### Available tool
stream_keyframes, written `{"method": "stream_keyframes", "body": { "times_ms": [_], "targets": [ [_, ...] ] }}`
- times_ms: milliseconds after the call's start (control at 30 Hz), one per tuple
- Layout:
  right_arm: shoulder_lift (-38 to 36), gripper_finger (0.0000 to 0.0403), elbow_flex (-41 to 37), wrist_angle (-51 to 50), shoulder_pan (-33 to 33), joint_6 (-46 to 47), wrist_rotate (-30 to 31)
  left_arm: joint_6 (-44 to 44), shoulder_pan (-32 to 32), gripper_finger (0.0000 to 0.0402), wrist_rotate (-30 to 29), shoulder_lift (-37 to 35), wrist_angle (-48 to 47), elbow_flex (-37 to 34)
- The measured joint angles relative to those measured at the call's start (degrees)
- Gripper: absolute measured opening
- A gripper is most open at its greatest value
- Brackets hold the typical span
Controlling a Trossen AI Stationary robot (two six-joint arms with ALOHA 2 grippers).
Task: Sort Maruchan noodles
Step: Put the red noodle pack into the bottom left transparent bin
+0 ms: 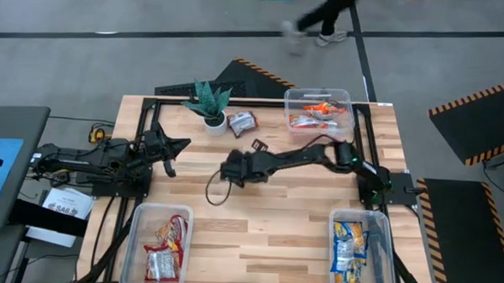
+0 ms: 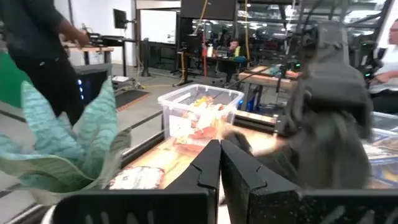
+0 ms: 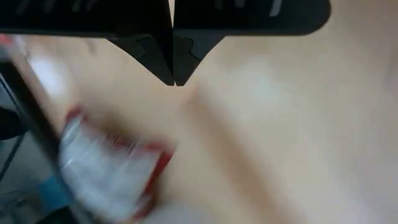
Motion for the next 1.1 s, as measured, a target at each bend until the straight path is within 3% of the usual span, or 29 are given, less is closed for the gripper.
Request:
{"method": "stream_keyframes", "body": {
  "times_ms": [167, 333, 433, 700, 833, 933, 1100],
  "targets": [
    [-5.13, 0.0010, -12.04, 27.93, -4.10, -2.15, 2.29, -1.15, 0.00, 0.0000, 2.47, 0.00, 0.02, 0.00],
    [-8.31, 0.0011, -24.90, 59.40, -7.04, -2.43, -0.58, -0.45, -0.02, 0.0000, 2.26, 0.02, -0.06, 0.00],
    [-8.22, 0.0011, -28.53, 69.77, -9.13, -0.66, -0.45, 0.12, -0.02, 0.0000, 2.16, 0.02, 0.11, 0.00],
    [-1.94, 0.0011, -23.97, 71.51, -12.98, 7.07, -0.34, 0.26, 0.00, 0.0000, 1.85, 0.02, 0.29, 0.00],
    [1.29, 0.0011, -19.32, 68.55, -12.71, 6.81, 6.69, 0.90, 0.00, 0.0000, 1.83, 0.02, 0.29, 0.00],
    [2.91, 0.0011, -17.45, 65.81, -12.45, 5.75, 8.11, 1.09, 0.00, 0.0000, 1.78, 0.02, 0.23, 0.00],
    [2.50, 0.0011, -16.11, 55.00, -12.32, 4.98, 3.86, 1.09, 0.00, 0.0000, 1.79, 0.02, 0.22, 0.00]
  ]
}}
